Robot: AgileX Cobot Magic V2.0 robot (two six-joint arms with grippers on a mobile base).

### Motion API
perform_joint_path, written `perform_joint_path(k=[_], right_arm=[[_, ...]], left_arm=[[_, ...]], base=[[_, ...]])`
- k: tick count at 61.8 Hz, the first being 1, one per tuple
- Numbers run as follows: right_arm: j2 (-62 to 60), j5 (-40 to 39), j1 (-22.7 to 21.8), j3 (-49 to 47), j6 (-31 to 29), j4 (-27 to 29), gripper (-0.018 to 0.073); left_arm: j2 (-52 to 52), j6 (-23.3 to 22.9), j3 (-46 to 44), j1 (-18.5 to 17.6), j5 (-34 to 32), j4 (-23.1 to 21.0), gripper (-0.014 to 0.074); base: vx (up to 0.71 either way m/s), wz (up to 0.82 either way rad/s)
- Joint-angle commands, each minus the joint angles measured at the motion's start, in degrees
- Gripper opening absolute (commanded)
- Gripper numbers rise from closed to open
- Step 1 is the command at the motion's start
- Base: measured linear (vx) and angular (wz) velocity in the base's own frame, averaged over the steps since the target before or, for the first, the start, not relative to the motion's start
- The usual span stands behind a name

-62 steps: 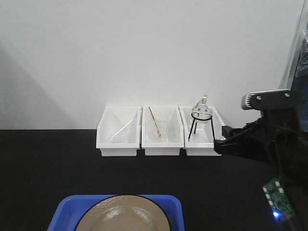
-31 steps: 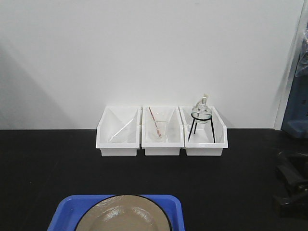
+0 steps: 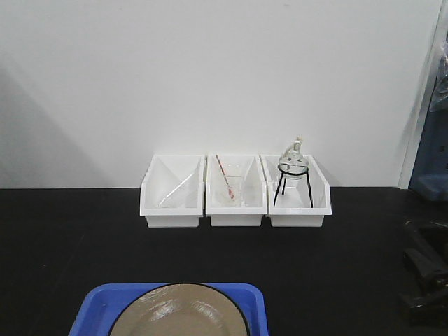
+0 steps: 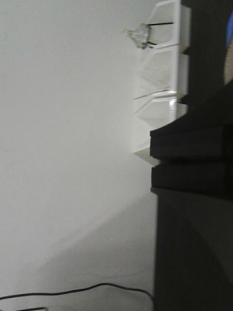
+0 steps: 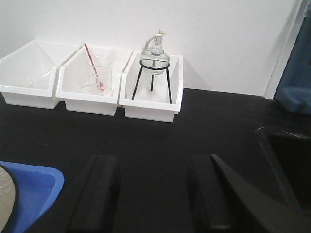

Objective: Place disk in tray to left cabinet
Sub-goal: 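Open the right gripper and withdraw it from the plate, then bring both grippers down toward the blue tray's side edges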

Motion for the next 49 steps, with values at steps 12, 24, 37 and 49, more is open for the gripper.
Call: perform_joint_path(k=[12,24,37,49], right_arm=[[-0.67,1.01,-0.19,-1.83,-0.23,-1.25,0.0382],[-0.67,1.01,-0.19,-1.83,-0.23,-1.19,0.0382],[-0.67,1.01,-0.19,-1.83,-0.23,-0.42,0.0382],[-0.67,0.96,-0.19,-1.83,-0.23,2.59,0.0382]], left_arm=[[27.36,0.58,-13.65,-0.33,7.24,-0.20,-0.0003],[38.26,0.58,-13.58,-0.33,6.80,-0.61,0.0006],[45.01,2.89,-13.58,-0.33,1.87,-0.63,0.0136],[48.14,2.89,-13.58,-0.33,-3.01,-0.63,0.0407]], base=[[0.00,0.00],[0.00,0.00],[0.00,0.00],[0.00,0.00]])
